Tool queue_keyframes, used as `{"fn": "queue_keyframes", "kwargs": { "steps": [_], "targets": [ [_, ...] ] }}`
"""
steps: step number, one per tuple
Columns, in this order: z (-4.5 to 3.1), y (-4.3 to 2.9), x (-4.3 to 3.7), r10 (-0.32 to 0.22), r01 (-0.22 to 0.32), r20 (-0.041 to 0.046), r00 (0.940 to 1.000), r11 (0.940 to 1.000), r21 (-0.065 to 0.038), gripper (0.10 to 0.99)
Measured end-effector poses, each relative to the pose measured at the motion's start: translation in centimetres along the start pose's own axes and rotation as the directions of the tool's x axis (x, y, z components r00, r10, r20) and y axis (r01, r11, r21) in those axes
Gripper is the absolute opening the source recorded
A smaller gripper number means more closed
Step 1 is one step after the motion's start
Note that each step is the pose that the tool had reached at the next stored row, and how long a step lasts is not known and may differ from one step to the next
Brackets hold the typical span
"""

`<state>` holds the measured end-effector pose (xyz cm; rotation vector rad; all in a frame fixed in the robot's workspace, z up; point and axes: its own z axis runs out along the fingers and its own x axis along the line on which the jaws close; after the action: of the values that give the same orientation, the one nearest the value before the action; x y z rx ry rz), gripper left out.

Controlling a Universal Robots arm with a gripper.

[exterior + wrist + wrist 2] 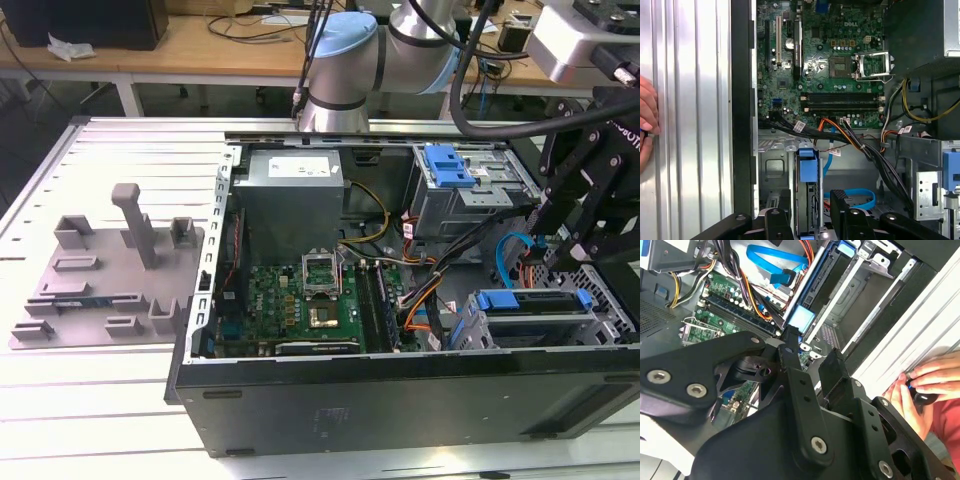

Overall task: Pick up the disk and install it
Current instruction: 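Insert the first disk wire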

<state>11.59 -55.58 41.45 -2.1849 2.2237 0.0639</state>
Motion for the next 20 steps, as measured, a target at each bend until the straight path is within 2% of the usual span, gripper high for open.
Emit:
{"fn": "queue_keyframes", "kwargs": {
  "steps": [2,6,9,11,16,18,20],
  "targets": [
    [-0.02,0.02,-0.24,0.000,0.000,-0.0014,1.0000,1.0000,0.000,0.443],
    [0.04,0.11,-1.60,0.000,0.000,-0.0117,0.9999,1.0000,0.000,0.443],
    [0.11,0.14,-2.99,0.000,0.000,-0.0247,0.9997,1.0000,0.000,0.443],
    [0.17,0.16,-4.01,0.000,0.000,-0.0305,0.9995,1.0000,0.001,0.443],
    [0.29,0.20,-6.63,0.000,0.000,-0.0355,0.9994,1.0000,0.001,0.443],
    [0.32,0.22,-7.48,0.000,0.000,-0.0373,0.9993,1.0000,0.001,0.443],
    [0.34,0.03,-7.83,0.002,-0.002,-0.0382,0.9993,1.0000,0.001,0.443]
  ]
}}
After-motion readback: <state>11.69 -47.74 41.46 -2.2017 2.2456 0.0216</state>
